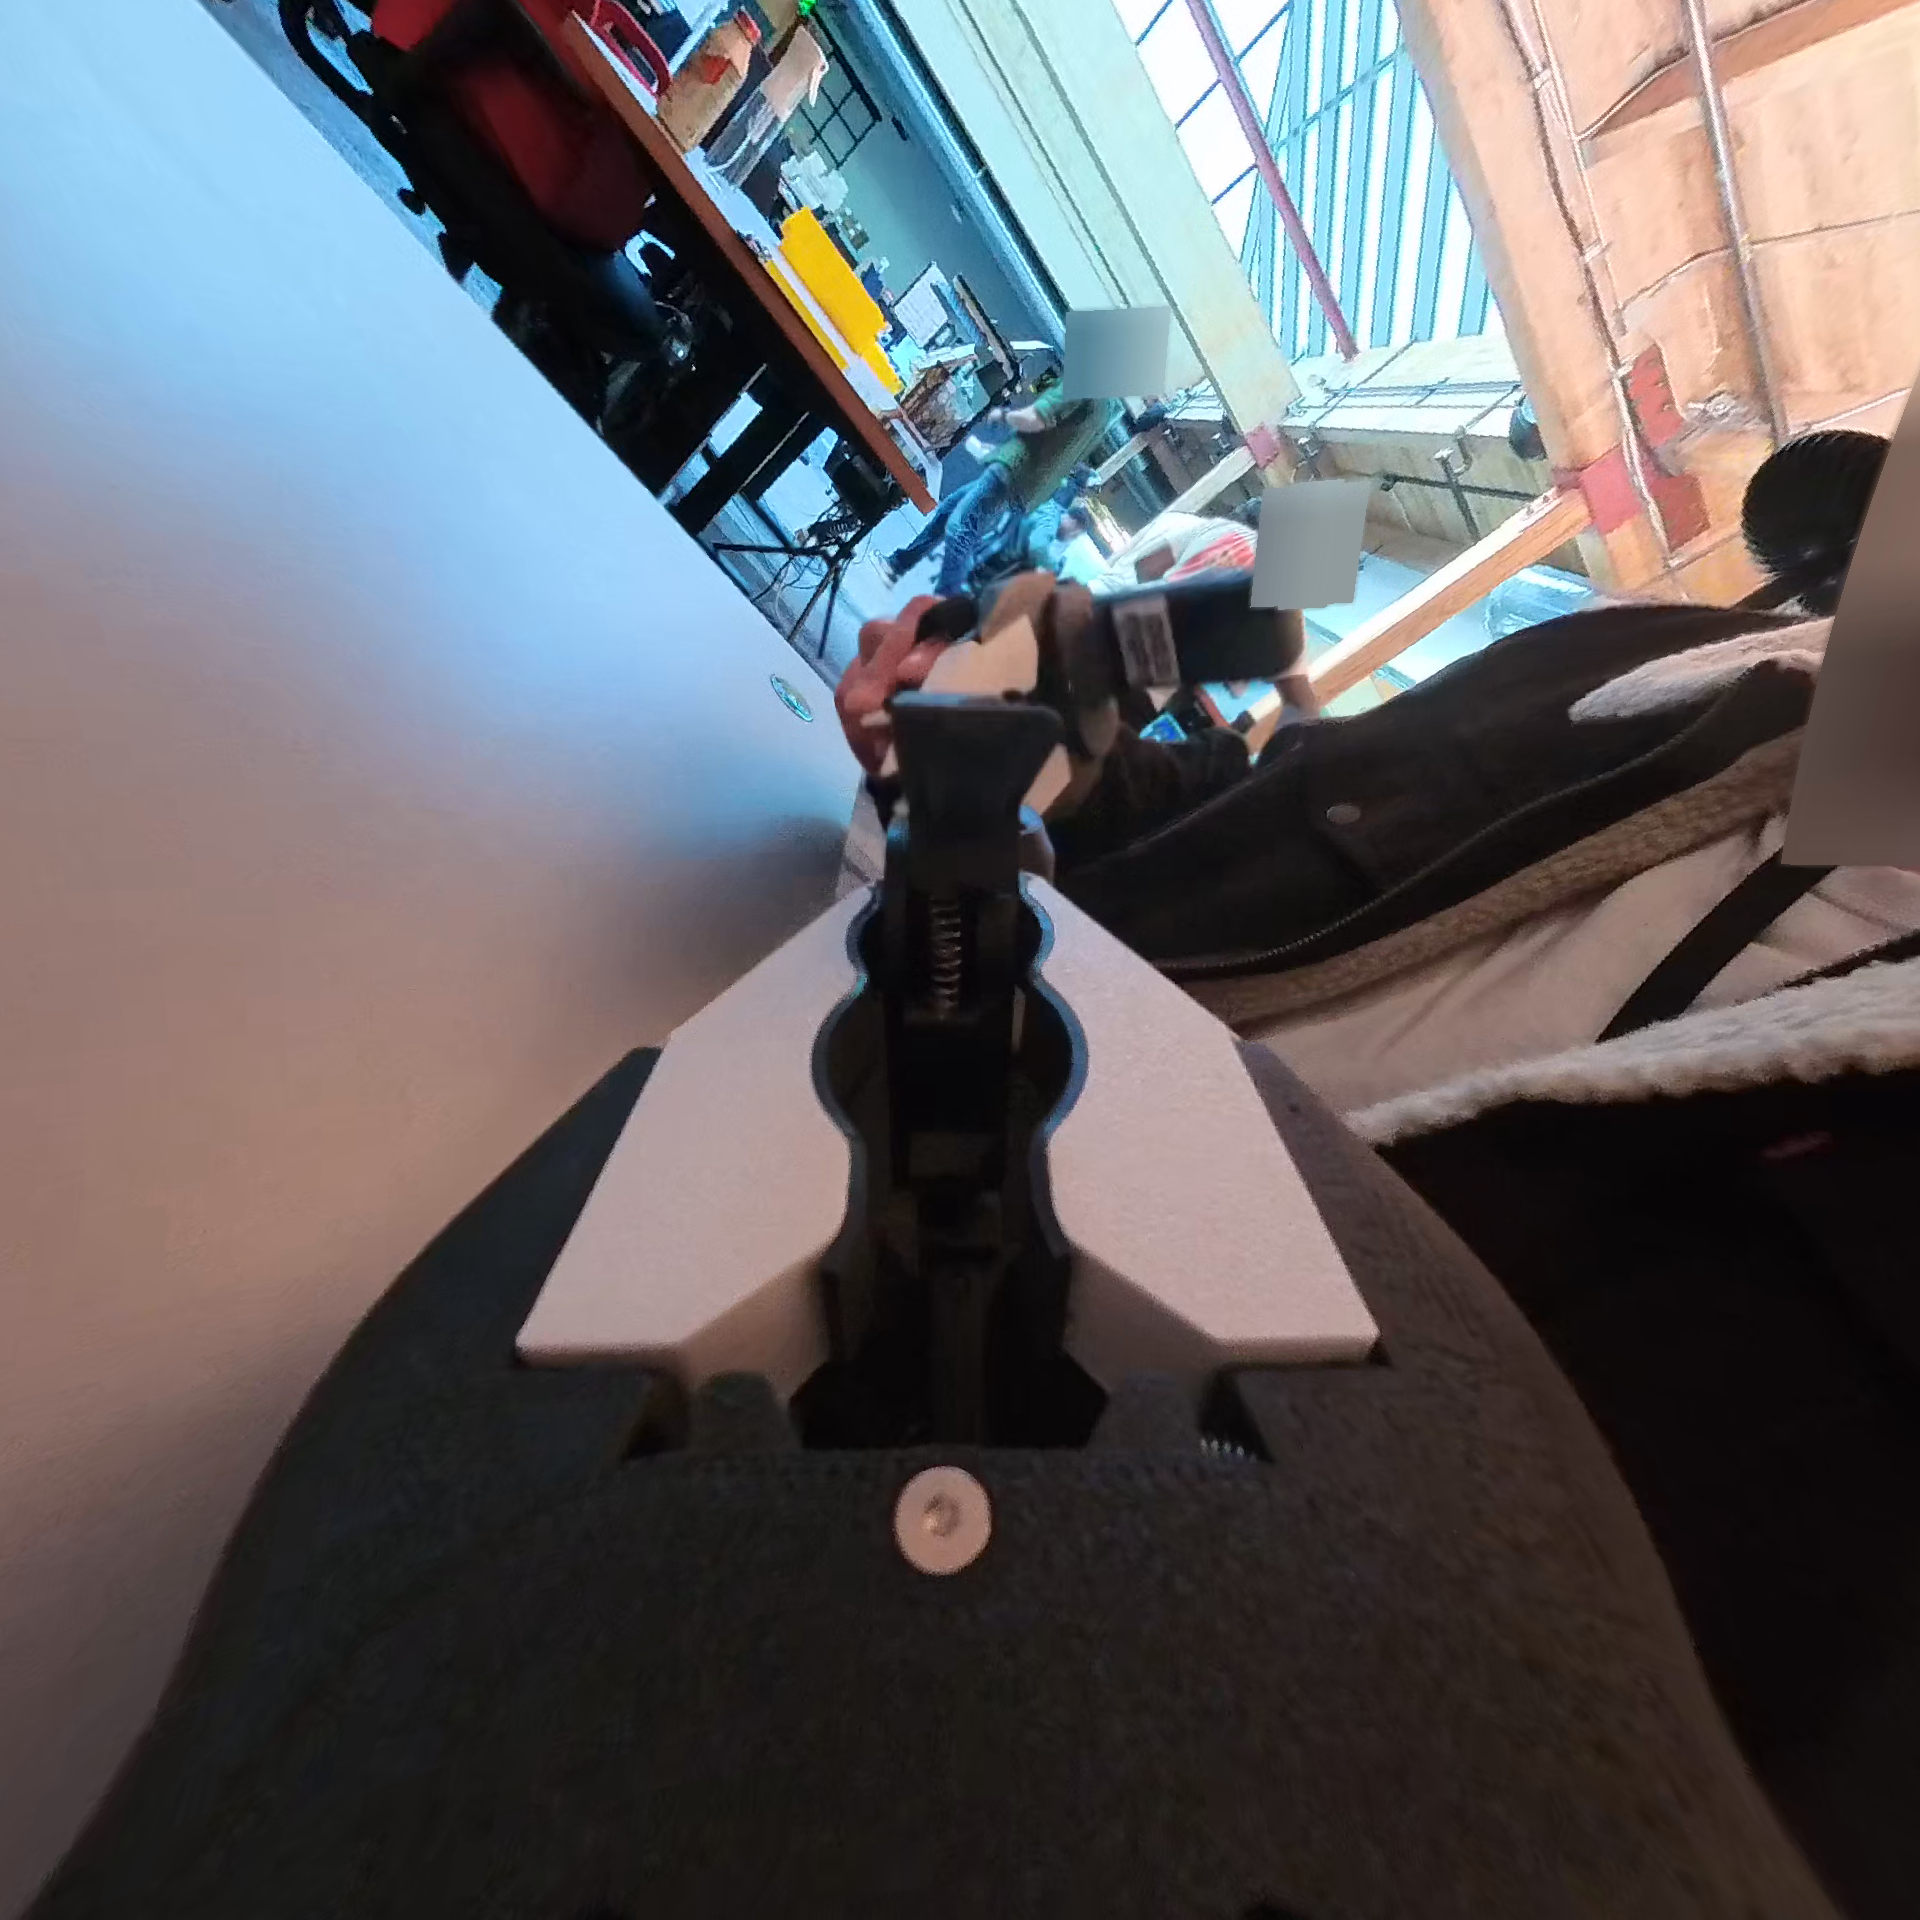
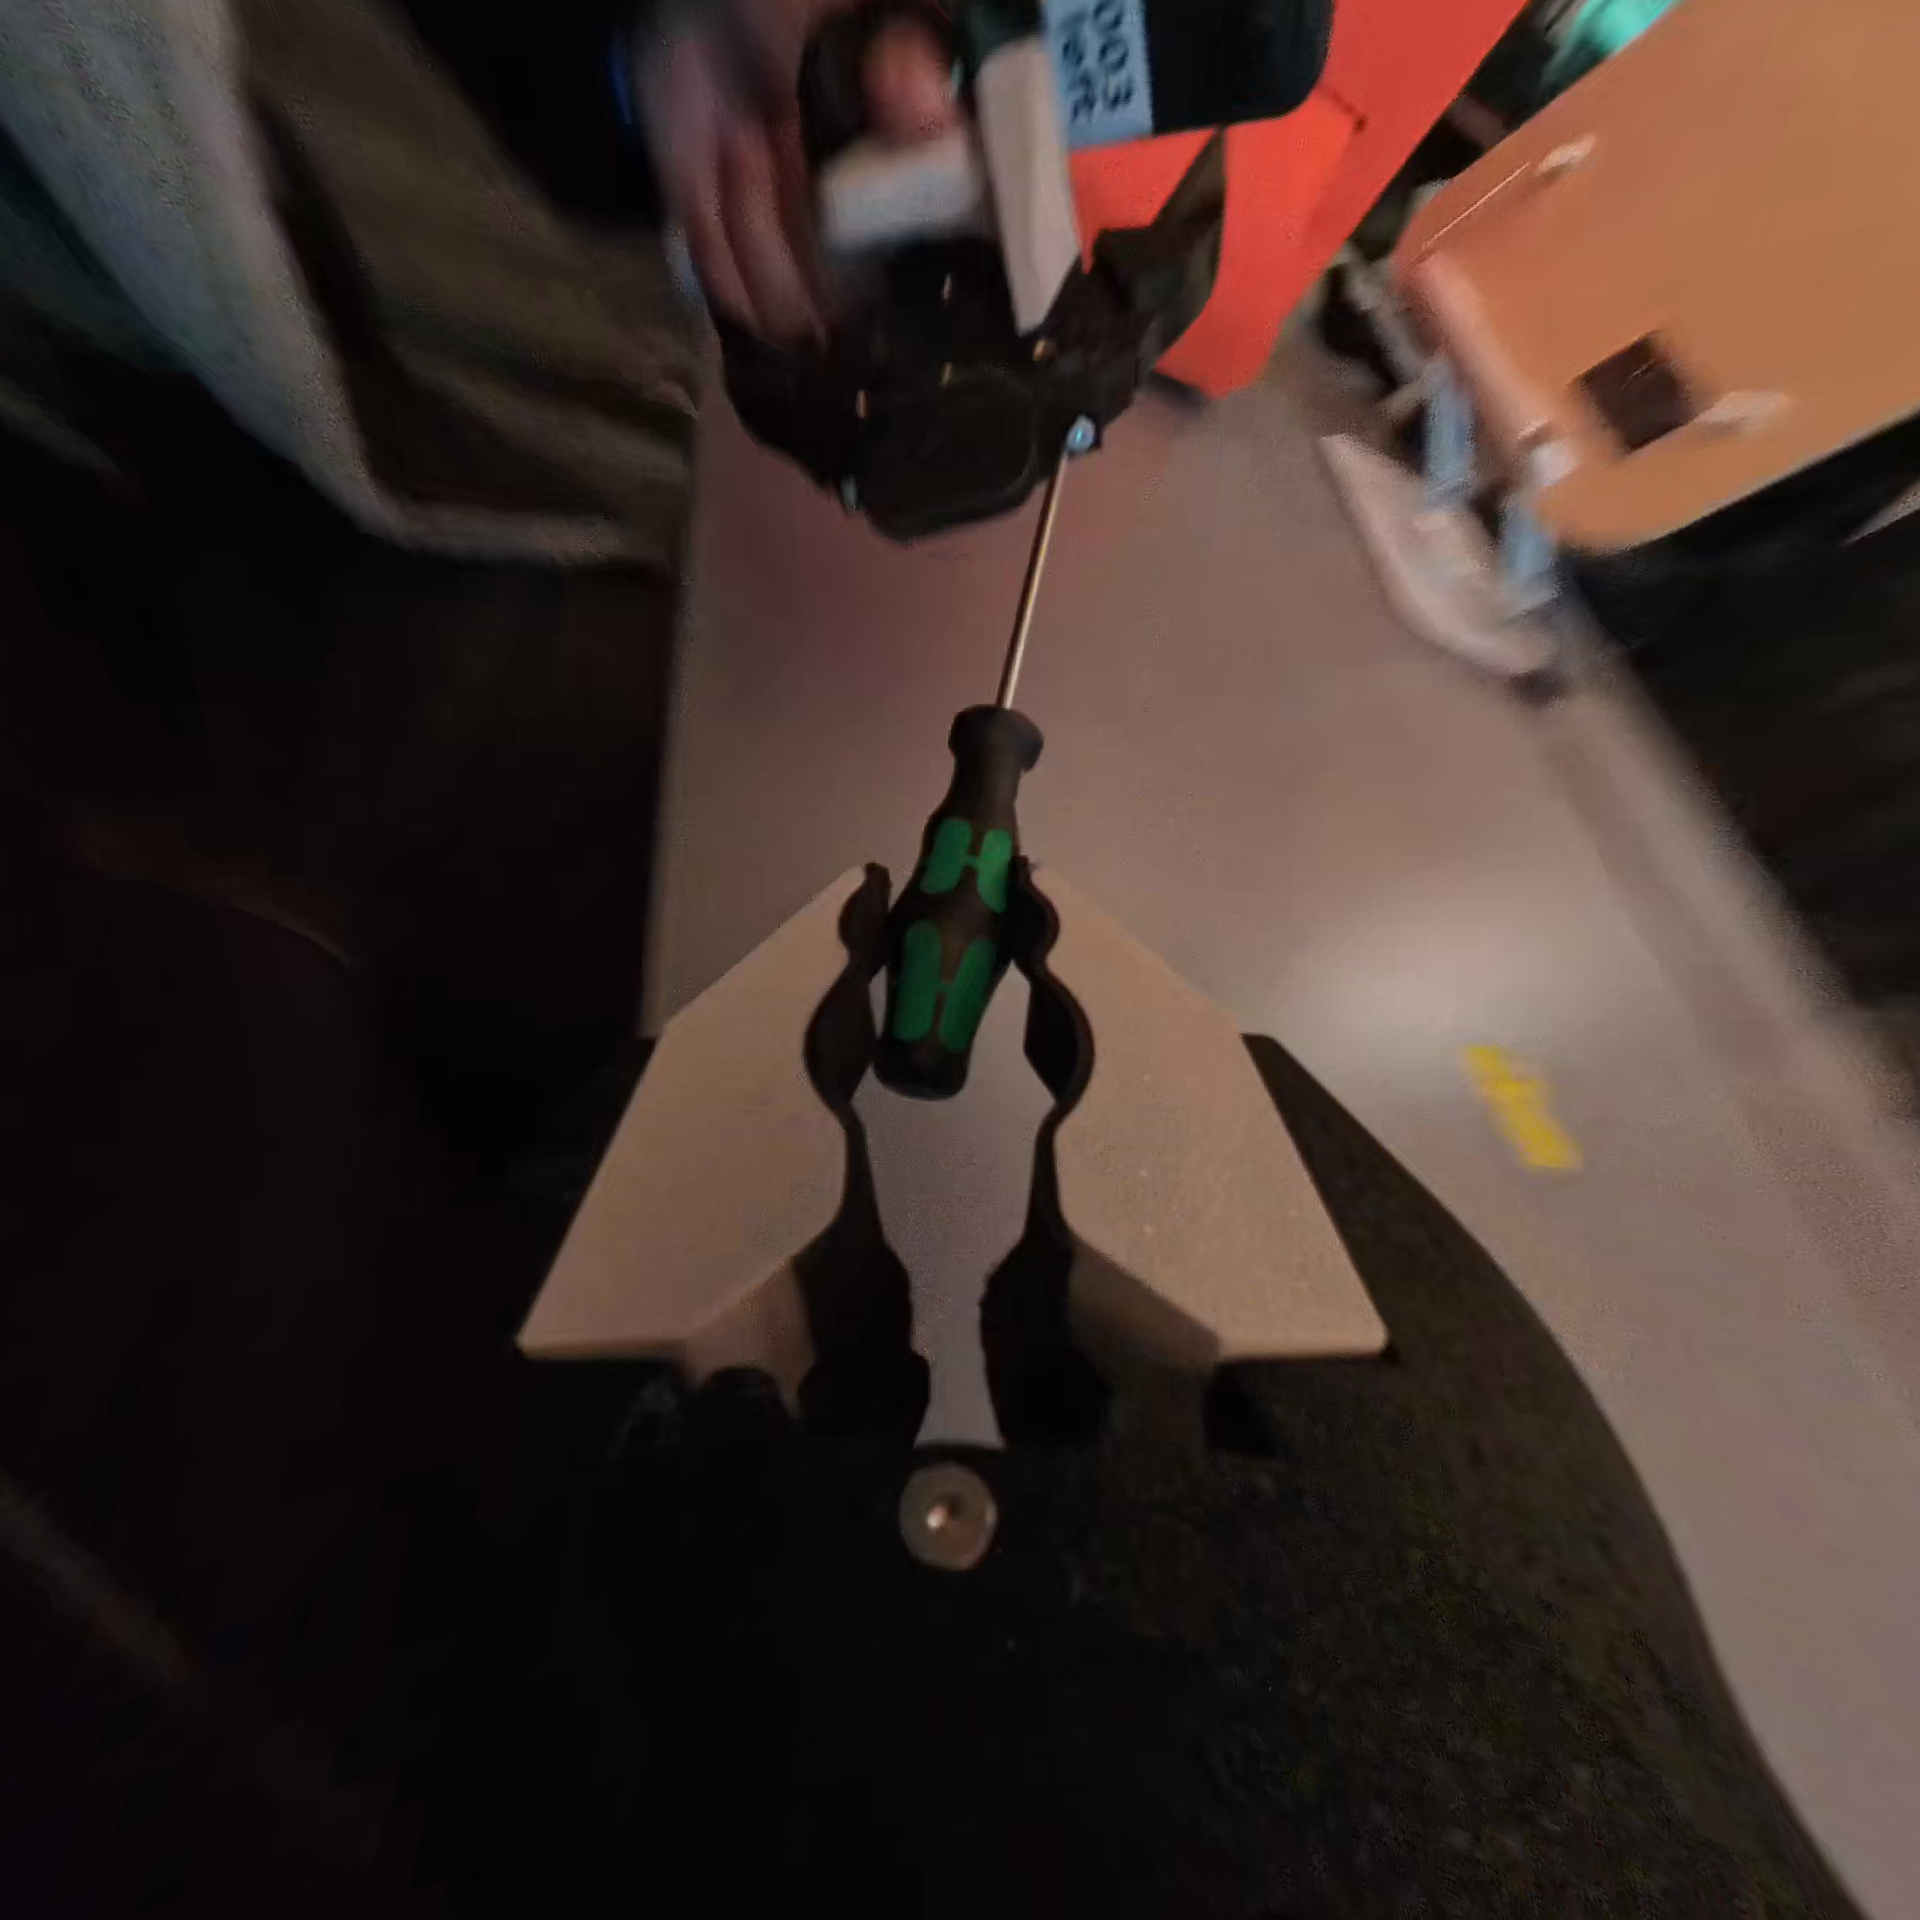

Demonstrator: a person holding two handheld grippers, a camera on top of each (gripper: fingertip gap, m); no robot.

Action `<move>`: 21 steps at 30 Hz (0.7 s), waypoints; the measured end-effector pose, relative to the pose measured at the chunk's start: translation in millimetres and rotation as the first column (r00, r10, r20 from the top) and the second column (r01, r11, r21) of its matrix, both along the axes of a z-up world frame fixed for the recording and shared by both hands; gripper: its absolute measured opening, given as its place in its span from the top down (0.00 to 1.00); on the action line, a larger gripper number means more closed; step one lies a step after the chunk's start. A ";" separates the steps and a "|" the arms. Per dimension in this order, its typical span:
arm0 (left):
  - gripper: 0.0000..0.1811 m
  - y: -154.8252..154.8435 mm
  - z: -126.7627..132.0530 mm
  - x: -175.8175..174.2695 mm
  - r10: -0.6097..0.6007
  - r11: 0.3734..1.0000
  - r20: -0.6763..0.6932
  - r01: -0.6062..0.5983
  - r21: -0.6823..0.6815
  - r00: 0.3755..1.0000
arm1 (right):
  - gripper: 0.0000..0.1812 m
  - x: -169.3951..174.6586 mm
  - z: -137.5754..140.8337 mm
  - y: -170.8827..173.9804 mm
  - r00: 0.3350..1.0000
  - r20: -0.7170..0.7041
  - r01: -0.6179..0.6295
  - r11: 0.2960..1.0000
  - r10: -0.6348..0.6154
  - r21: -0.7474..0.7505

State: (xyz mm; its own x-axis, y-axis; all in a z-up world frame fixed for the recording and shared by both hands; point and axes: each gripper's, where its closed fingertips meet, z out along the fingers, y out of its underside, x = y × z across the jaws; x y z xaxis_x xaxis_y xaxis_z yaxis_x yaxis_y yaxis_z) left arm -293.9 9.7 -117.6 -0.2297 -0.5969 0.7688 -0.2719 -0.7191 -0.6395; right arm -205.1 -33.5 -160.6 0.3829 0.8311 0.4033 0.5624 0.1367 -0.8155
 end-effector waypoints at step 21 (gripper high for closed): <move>0.88 -4.3 18.3 -5.8 -0.021 1.000 0.097 0.019 0.018 0.995 | 0.88 5.2 38.9 -6.1 0.978 0.167 -0.107 0.989 0.124 -0.106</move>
State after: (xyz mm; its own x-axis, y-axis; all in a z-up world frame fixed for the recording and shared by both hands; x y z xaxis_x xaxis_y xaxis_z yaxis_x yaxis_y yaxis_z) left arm -299.7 5.4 -99.3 -0.3150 -0.6045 0.7317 -0.2219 -0.7027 -0.6761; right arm -199.9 -39.6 -121.7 0.2137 0.9036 0.3712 0.6812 0.1346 -0.7196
